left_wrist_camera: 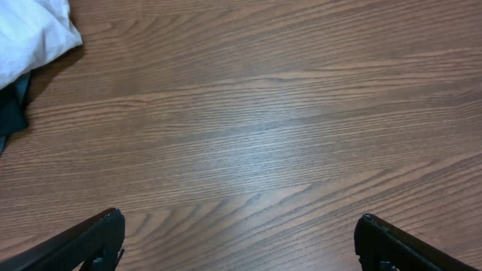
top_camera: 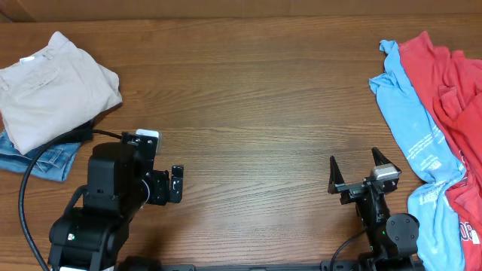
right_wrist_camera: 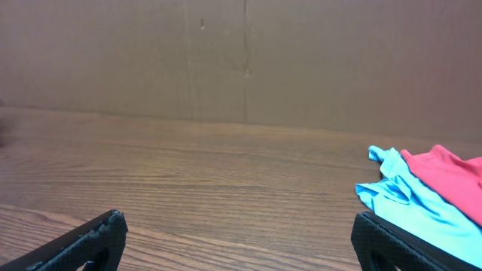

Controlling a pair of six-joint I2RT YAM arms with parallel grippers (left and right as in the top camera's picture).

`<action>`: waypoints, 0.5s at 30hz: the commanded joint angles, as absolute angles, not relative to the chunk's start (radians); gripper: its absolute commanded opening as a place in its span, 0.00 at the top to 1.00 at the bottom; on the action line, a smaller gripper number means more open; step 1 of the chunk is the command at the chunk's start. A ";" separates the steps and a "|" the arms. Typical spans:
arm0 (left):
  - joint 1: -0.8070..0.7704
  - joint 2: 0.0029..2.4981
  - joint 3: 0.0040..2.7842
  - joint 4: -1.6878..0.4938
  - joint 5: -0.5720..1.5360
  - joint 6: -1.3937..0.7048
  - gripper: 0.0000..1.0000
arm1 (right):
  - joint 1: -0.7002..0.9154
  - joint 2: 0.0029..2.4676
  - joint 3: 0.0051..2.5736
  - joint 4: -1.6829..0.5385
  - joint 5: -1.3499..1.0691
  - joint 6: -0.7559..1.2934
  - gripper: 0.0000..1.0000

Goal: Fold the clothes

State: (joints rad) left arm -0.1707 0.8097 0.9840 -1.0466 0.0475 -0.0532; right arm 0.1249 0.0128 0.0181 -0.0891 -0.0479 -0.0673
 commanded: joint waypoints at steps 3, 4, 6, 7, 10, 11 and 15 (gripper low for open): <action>-0.152 0.738 0.973 -1.077 0.015 -0.063 0.00 | 0.130 0.009 0.009 -0.081 -0.042 -0.072 0.00; -0.140 0.713 0.959 -1.082 0.016 -0.063 0.00 | 0.130 0.009 0.009 -0.081 -0.043 -0.072 0.00; -0.117 0.653 0.902 -1.071 0.019 -0.064 0.00 | 0.130 0.009 0.009 -0.081 -0.043 -0.072 0.00; -0.107 0.612 0.854 -1.055 0.020 -0.069 0.00 | 0.130 0.009 0.009 -0.081 -0.043 -0.072 0.00; -0.095 0.467 0.677 -0.948 0.020 -0.068 0.00 | 0.130 0.009 0.009 -0.081 -0.043 -0.072 0.00; -0.094 0.432 0.635 -0.914 0.020 -0.068 0.00 | 0.130 0.009 0.009 -0.081 -0.043 -0.072 0.00; -0.086 0.254 0.432 -0.746 0.040 -0.095 0.00 | 0.130 0.009 0.009 -0.081 -0.043 -0.072 0.00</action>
State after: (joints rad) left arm -0.1017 0.3702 0.5552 -0.8249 0.0257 -0.0566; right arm 0.1249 0.0139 0.0181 -0.0887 -0.0479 -0.0681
